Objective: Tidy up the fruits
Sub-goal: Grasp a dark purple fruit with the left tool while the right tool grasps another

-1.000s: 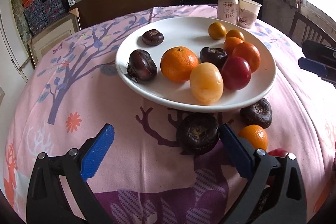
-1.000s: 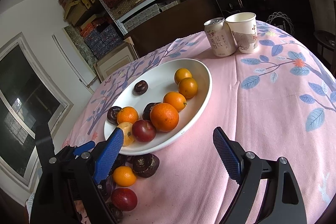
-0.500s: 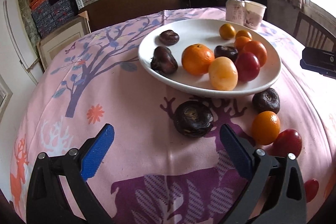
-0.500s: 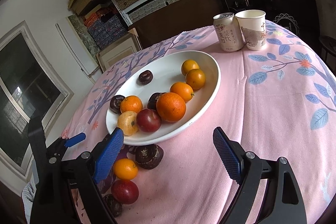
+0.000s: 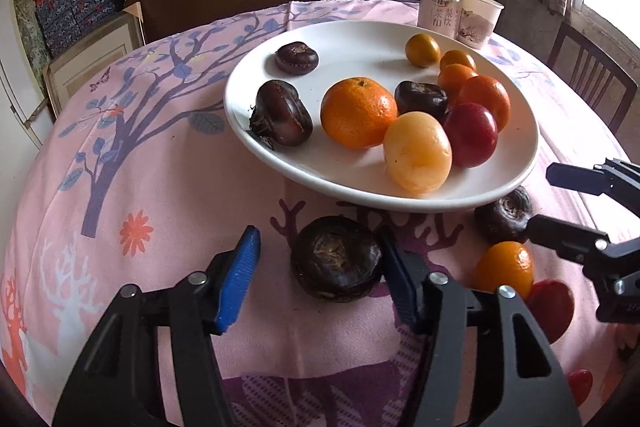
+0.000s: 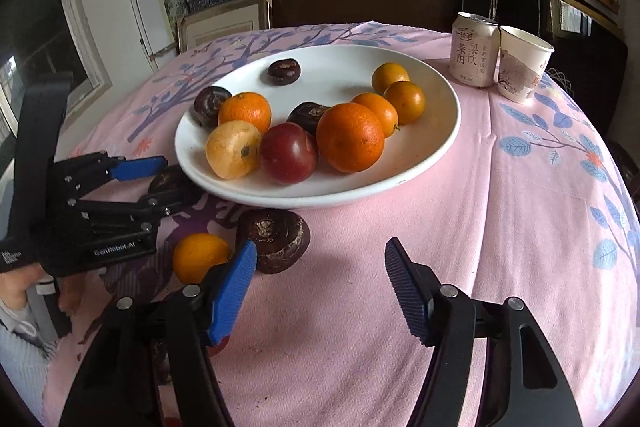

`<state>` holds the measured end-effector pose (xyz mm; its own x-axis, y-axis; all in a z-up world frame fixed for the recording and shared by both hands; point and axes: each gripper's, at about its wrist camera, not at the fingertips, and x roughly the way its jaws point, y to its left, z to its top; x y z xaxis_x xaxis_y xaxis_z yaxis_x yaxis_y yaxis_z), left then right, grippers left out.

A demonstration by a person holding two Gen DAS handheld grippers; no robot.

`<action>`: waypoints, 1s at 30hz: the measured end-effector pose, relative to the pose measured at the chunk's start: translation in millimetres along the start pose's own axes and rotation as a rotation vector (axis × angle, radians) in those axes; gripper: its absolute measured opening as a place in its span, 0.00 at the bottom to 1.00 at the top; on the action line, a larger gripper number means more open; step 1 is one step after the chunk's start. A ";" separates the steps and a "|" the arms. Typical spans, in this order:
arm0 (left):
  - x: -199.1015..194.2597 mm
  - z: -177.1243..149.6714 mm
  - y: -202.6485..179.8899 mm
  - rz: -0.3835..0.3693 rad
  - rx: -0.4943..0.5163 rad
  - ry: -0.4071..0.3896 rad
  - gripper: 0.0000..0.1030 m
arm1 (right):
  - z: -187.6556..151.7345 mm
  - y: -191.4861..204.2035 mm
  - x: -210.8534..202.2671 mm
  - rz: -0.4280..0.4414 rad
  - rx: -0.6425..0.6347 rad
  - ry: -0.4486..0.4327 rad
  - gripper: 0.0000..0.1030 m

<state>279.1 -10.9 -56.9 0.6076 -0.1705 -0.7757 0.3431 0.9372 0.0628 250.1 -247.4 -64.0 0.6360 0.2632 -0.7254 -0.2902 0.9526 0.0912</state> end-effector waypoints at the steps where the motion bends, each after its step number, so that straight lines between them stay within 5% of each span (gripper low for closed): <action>1: -0.2 -0.5 -1.2 -0.012 0.001 0.000 0.51 | 0.5 3.0 -0.1 -0.004 -0.007 -0.005 0.66; 3: -1.6 -1.3 -5.2 -0.026 0.016 -0.004 0.40 | 1.9 7.3 3.5 0.014 -0.011 0.002 0.66; 6: -3.0 -2.3 -6.9 -0.027 0.031 -0.002 0.40 | 4.6 10.6 9.3 0.062 0.002 0.016 0.64; 12: -5.8 -5.7 -1.5 -0.036 0.028 0.001 0.40 | 8.8 12.9 21.1 0.137 0.035 0.049 0.41; 21: -13.1 -11.9 0.6 -0.037 0.020 -0.014 0.39 | 3.6 5.3 6.6 0.140 0.029 0.034 0.41; 30: -46.2 -12.3 1.2 -0.024 0.003 -0.104 0.39 | 5.5 -15.9 -39.1 0.161 0.093 -0.104 0.41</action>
<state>242.7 1.8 -28.7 0.6706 -0.2234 -0.7074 0.3600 0.9318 0.0470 233.8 -272.0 -33.3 0.6583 0.4233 -0.6225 -0.3303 0.9055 0.2665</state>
